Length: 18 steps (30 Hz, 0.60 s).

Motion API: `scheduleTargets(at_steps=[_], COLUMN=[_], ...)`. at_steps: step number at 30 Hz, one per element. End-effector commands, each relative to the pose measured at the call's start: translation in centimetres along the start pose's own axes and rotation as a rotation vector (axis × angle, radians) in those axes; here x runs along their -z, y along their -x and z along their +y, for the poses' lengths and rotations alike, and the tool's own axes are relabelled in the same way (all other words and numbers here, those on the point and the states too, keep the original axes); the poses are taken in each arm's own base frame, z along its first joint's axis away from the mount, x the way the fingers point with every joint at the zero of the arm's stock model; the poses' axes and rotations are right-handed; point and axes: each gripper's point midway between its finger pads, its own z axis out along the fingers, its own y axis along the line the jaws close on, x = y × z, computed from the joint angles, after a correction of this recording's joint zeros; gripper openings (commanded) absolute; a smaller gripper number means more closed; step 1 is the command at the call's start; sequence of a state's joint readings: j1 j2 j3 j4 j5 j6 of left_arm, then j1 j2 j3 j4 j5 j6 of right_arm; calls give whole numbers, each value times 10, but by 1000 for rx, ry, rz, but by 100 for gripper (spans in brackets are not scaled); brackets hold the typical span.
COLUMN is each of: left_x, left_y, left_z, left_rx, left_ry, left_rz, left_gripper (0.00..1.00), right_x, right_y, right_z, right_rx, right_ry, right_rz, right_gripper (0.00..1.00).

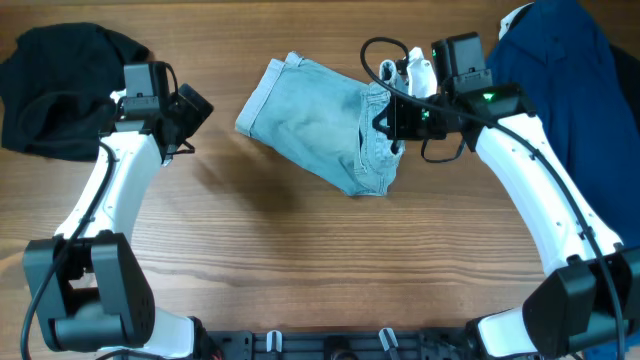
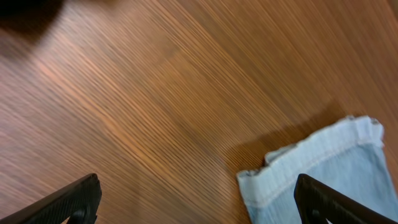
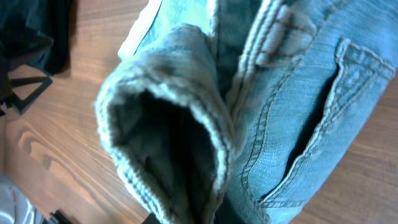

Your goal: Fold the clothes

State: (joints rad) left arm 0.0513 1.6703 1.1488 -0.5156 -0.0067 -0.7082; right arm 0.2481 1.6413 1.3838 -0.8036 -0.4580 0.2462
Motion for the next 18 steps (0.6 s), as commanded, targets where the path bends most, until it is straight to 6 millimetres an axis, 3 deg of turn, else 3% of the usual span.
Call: scheduleTargets(at_steps=[1, 9, 13, 18], left_x=[-4, 3, 17, 24], left_y=[-19, -45, -44, -51], left_z=[-14, -39, -47, -44], left_rx=[-55, -129, -134, -143], left_ry=[-41, -79, -116, -107], left_rz=[58, 83, 72, 97], left_gripper=[100, 100, 100, 100], right_x=[-15, -72, -74, -69], right_y=[14, -6, -1, 24], right_z=[1, 14, 29, 42], right_rx=[7, 102, 117, 126], right_ry=[-7, -30, -13, 19], right_rz=[-20, 71, 50, -38], right_gripper=[4, 4, 5, 4])
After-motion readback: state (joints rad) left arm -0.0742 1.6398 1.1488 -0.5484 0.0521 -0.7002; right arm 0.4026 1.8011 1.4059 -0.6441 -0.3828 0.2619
